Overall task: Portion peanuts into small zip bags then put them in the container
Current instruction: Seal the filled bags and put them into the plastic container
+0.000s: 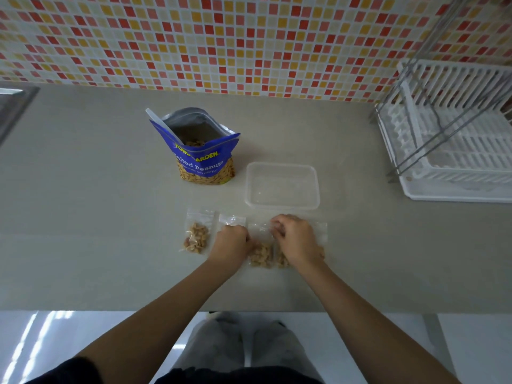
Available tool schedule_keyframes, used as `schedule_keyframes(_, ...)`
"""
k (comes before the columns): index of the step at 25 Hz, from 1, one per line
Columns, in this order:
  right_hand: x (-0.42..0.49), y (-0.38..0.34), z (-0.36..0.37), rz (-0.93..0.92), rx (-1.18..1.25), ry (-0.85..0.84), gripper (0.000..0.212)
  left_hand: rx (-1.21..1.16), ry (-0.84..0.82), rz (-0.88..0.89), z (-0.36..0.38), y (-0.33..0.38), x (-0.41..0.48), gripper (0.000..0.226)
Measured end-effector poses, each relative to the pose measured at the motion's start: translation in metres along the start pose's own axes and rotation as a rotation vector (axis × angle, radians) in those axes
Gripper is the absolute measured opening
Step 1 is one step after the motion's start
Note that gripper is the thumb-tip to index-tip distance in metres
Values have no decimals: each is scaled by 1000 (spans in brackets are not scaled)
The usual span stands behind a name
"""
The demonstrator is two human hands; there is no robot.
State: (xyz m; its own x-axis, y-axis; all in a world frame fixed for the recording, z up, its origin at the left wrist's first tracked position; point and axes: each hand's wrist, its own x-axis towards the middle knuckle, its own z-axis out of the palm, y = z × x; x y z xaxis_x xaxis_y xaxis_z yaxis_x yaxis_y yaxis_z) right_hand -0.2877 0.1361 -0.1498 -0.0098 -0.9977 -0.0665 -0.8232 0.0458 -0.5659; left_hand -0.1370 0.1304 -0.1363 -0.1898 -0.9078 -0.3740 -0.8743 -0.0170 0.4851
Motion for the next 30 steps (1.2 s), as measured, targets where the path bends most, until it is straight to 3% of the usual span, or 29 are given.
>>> schedule_keyframes(6, 1, -23, 18, -167, 5, 83, 17, -11, 312, 86, -25, -37, 12, 17)
schedule_keyframes(12, 20, -42, 54, -54, -125, -21, 28, 193, 285, 227, -25, -71, 32, 17)
schedule_keyframes(17, 16, -47, 60, -60, -150, 44, 8, 231, 267, 319, -31, -70, 34, 7)
schedule_keyframes(20, 8, -48, 54, -97, 41, 62, 3, 34, 213, 351, -45, -69, 25, 5)
schedule_keyframes(24, -3, -55, 31, 45, 475, 48, 4, -290, 96, 282, -67, -69, 7, 11)
schedule_keyframes(30, 3, -67, -11, -34, 405, 116, 6, -327, 125, 390, -96, -39, 1, 15)
